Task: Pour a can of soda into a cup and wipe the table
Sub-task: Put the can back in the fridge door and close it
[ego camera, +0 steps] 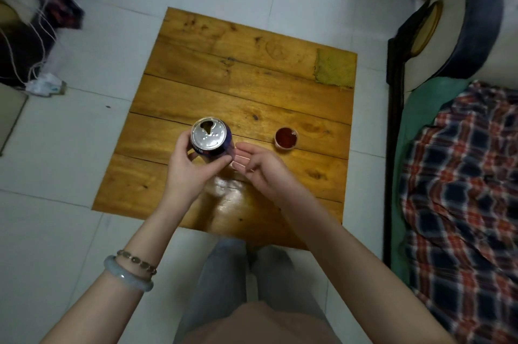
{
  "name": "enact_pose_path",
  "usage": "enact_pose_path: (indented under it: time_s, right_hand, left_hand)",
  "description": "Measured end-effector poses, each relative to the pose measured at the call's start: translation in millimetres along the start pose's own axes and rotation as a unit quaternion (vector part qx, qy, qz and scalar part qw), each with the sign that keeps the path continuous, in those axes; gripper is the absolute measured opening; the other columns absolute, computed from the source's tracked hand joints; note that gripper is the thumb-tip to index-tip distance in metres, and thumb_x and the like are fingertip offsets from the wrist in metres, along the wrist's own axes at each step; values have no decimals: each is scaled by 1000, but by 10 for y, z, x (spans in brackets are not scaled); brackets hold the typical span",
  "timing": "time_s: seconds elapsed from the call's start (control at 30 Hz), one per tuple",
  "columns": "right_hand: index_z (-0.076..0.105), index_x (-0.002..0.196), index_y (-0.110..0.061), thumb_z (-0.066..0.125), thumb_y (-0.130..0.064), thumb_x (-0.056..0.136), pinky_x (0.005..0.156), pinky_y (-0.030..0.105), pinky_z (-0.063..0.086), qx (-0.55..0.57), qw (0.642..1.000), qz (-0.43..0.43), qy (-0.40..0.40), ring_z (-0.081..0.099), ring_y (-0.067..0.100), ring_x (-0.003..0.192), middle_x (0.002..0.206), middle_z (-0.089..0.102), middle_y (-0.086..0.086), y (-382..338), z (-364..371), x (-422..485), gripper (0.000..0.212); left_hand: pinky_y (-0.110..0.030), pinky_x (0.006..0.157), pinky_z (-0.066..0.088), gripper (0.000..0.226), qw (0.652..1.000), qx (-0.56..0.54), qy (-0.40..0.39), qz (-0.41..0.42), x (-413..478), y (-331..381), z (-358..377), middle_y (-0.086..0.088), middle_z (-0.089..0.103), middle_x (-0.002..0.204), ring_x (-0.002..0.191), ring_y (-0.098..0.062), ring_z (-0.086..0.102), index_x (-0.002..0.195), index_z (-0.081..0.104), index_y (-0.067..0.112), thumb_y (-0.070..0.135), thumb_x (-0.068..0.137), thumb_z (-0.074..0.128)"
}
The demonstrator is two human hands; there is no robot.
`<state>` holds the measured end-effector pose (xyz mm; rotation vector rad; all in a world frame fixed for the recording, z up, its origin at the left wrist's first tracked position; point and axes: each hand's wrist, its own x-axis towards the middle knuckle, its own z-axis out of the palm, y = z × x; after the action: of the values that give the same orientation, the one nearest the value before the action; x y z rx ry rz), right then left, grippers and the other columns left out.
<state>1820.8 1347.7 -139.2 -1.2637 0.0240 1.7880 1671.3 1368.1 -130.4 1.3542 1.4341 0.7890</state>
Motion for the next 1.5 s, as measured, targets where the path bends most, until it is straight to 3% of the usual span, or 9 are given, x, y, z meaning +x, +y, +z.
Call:
enact_pose_path:
  time_s: [0.2, 0.33, 0.47, 0.57, 0.73, 0.87, 1.03, 1.3, 1.5]
  right_hand:
    - [39, 130, 13, 19, 25, 71, 106, 38, 39, -31, 998, 0, -56, 52, 34, 119, 126, 51, 28, -81, 222, -688, 64]
    - [44, 128, 13, 23, 23, 68, 102, 36, 44, -76, 990, 5, -122, 57, 31, 113, 122, 56, 26, -70, 293, -1104, 64]
    - [50, 121, 10, 29, 21, 64, 94, 33, 49, -121, 974, 36, -187, 59, 31, 111, 120, 58, 25, 54, 344, -1531, 62]
    - [51, 120, 11, 24, 22, 69, 91, 33, 50, -181, 957, 56, -221, 59, 32, 109, 119, 58, 26, 245, 384, -1872, 58]
    - [53, 113, 11, 19, 21, 72, 90, 32, 51, -259, 916, 98, -291, 64, 28, 95, 105, 62, 24, 686, 466, -2428, 53]
    - [51, 116, 13, 18, 20, 74, 103, 37, 43, -329, 863, 141, -357, 57, 35, 114, 119, 58, 29, 1121, 613, -2817, 54]
    - [46, 125, 15, 19, 17, 73, 99, 34, 45, -387, 799, 202, -413, 50, 37, 123, 131, 49, 31, 1825, 909, -3200, 59]
    - [50, 120, 11, 33, 7, 82, 82, 26, 52, -457, 700, 270, -477, 59, 23, 90, 101, 62, 18, 3118, 1394, -3879, 42]
    - [50, 123, 9, 36, 2, 80, 88, 30, 50, -480, 662, 297, -493, 57, 26, 98, 111, 58, 19, 4192, 1789, -4358, 46]
  left_hand:
    - [-13, 89, 43, 74, 998, -17, 35, 47, -553, 499, -305, 5, 59, 115, 102, 2, 54, 120, 51, 13, 17, 56, 88]
    - [-4, 82, 39, 69, 992, -3, 95, 82, -1036, 754, -439, 10, 59, 112, 97, 12, 53, 117, 51, 17, 8, 59, 86]
    - [-7, 85, 40, 74, 983, 2, 168, 76, -1666, 881, -542, 8, 60, 117, 104, 4, 54, 123, 52, 16, 19, 58, 88]
    - [-8, 84, 41, 70, 970, -7, 234, 64, -2237, 939, -594, 19, 60, 113, 100, 11, 52, 118, 52, 27, 22, 58, 88]
    - [-14, 84, 43, 63, 941, -24, 336, 41, -3153, 940, -722, 19, 62, 106, 101, 6, 55, 107, 53, 39, 34, 51, 83]
    - [-19, 87, 44, 70, 914, -26, 405, 24, -3890, 878, -908, 13, 64, 113, 107, -3, 56, 117, 55, 31, 38, 53, 82]
    - [-19, 85, 44, 74, 869, -32, 494, -5, -4789, 791, -1173, 12, 64, 112, 107, -2, 57, 117, 56, 29, 47, 50, 79]
    - [-4, 73, 43, 53, 794, -45, 604, -42, -6080, 452, -1754, 16, 62, 105, 92, 16, 55, 110, 55, 27, 13, 66, 83]
    - [-5, 75, 43, 64, 763, -65, 641, -51, -6990, 55, -2421, 11, 62, 112, 104, 3, 56, 119, 54, 21, 17, 63, 86]
